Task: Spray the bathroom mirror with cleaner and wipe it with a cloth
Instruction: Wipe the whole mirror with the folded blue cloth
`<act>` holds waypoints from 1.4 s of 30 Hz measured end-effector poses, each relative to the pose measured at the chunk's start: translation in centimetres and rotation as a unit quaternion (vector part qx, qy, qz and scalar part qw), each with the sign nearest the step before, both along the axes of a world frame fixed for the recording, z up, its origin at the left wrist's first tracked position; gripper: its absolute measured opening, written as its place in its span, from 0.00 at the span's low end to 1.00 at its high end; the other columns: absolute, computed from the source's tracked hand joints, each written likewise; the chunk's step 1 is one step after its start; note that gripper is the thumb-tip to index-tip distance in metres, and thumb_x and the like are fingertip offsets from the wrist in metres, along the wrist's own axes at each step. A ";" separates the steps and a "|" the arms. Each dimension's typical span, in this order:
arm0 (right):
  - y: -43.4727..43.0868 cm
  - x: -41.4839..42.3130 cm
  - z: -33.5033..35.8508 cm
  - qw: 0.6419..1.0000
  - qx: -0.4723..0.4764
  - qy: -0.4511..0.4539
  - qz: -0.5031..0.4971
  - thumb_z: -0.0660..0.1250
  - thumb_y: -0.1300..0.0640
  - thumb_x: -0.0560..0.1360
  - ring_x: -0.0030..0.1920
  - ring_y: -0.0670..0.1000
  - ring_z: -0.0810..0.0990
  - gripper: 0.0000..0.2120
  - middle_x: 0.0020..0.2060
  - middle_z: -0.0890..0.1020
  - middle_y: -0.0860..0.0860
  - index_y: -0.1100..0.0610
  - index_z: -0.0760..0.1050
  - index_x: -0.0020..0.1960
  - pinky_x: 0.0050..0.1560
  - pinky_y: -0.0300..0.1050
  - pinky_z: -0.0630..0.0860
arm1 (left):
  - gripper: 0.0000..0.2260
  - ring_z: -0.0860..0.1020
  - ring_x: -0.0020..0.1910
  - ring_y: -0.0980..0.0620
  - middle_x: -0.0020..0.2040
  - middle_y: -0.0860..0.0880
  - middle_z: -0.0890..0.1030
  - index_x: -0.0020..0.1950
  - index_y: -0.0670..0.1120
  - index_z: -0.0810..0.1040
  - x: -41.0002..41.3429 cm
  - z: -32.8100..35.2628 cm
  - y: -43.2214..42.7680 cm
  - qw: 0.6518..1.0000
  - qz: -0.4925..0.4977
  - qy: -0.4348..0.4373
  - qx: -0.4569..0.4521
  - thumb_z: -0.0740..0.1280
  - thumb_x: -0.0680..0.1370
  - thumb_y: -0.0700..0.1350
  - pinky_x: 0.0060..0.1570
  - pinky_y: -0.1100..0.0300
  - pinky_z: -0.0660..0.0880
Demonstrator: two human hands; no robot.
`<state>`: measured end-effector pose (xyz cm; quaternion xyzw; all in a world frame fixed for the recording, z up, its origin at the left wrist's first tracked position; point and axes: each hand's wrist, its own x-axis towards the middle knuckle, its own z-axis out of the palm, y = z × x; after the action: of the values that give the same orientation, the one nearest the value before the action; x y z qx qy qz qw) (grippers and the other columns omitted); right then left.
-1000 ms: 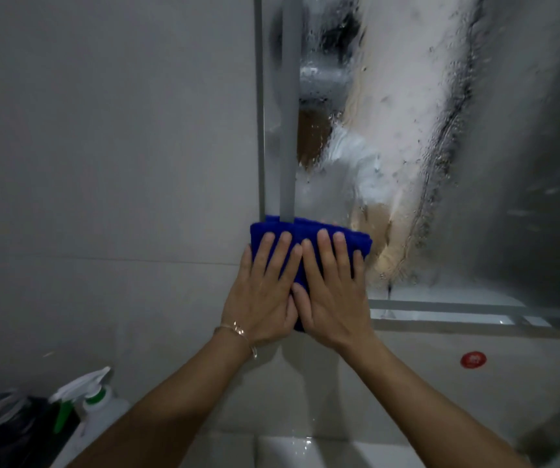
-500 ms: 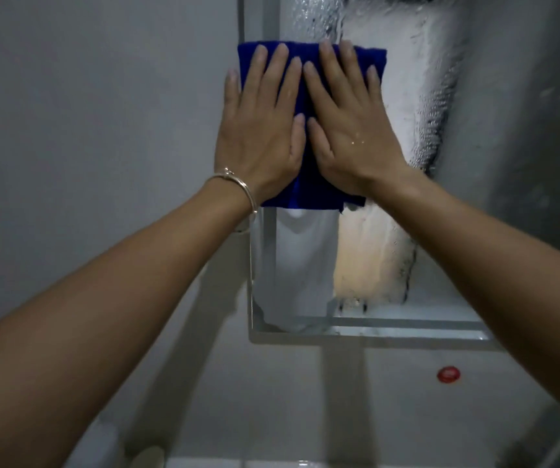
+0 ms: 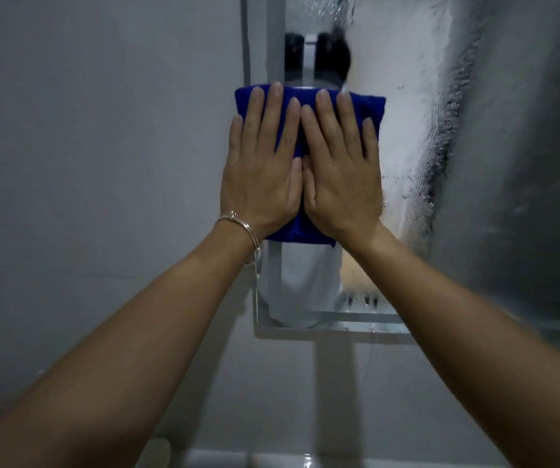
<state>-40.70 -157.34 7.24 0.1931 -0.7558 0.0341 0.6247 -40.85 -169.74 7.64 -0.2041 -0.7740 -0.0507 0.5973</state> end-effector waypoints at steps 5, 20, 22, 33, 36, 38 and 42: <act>0.1 0.1 -5.8 1.000 0.028 -0.007 -0.005 0.52 0.53 0.79 0.72 0.58 0.61 0.23 0.71 0.67 0.59 0.60 0.63 0.72 0.71 0.56 0.52 | 0.27 0.56 0.73 0.37 0.73 0.35 0.59 0.74 0.38 0.52 0.1 -6.5 -0.4 0.999 0.017 -0.027 -0.004 0.55 0.78 0.47 0.71 0.43 0.53; 0.7 0.4 -21.7 0.997 0.077 -0.024 -0.021 0.49 0.52 0.81 0.76 0.53 0.43 0.28 0.76 0.41 0.52 0.56 0.43 0.77 0.73 0.53 0.45 | 0.28 0.41 0.75 0.42 0.76 0.44 0.37 0.76 0.43 0.39 0.4 -23.0 -1.0 0.995 0.010 -0.101 -0.015 0.49 0.81 0.49 0.71 0.42 0.53; 0.6 0.3 -22.5 0.997 0.073 -0.019 -0.024 0.50 0.52 0.80 0.76 0.53 0.43 0.29 0.77 0.42 0.53 0.57 0.43 0.77 0.73 0.53 0.45 | 0.27 0.41 0.75 0.42 0.76 0.43 0.38 0.76 0.42 0.39 0.2 -23.9 -1.0 0.995 0.008 -0.102 -0.013 0.47 0.81 0.49 0.70 0.42 0.53; 0.7 -0.5 -11.5 0.999 0.040 0.005 0.011 0.52 0.52 0.79 0.74 0.53 0.54 0.23 0.73 0.62 0.56 0.58 0.60 0.72 0.72 0.52 0.49 | 0.29 0.53 0.73 0.39 0.75 0.39 0.54 0.74 0.40 0.53 0.1 -11.8 0.1 0.999 -0.010 -0.048 0.010 0.56 0.75 0.46 0.68 0.38 0.55; 0.7 -0.5 -3.2 0.999 0.032 0.033 0.027 0.53 0.53 0.79 0.71 0.58 0.63 0.22 0.70 0.68 0.58 0.60 0.66 0.71 0.70 0.54 0.53 | 0.28 0.56 0.73 0.36 0.73 0.36 0.60 0.74 0.38 0.56 0.2 -3.9 0.5 1.000 -0.008 -0.018 0.023 0.57 0.75 0.44 0.70 0.40 0.53; 1.1 -0.5 1.9 0.998 0.037 0.046 0.017 0.52 0.53 0.79 0.72 0.58 0.63 0.23 0.71 0.67 0.57 0.60 0.65 0.72 0.70 0.54 0.54 | 0.28 0.55 0.74 0.37 0.74 0.36 0.58 0.74 0.38 0.55 0.2 1.1 1.0 0.999 0.014 -0.008 0.036 0.55 0.76 0.45 0.71 0.42 0.50; 3.1 -0.2 8.8 0.999 0.029 0.032 -0.009 0.49 0.52 0.80 0.74 0.55 0.57 0.24 0.74 0.62 0.55 0.57 0.60 0.74 0.73 0.51 0.49 | 0.28 0.52 0.75 0.41 0.76 0.40 0.54 0.76 0.40 0.52 0.2 8.1 3.2 0.997 0.073 0.009 0.038 0.49 0.77 0.49 0.73 0.45 0.46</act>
<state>-40.95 -154.21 16.00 0.2046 -0.7381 0.0005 0.6429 -40.65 -166.56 15.74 -0.1246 -0.7787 -0.0345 0.6139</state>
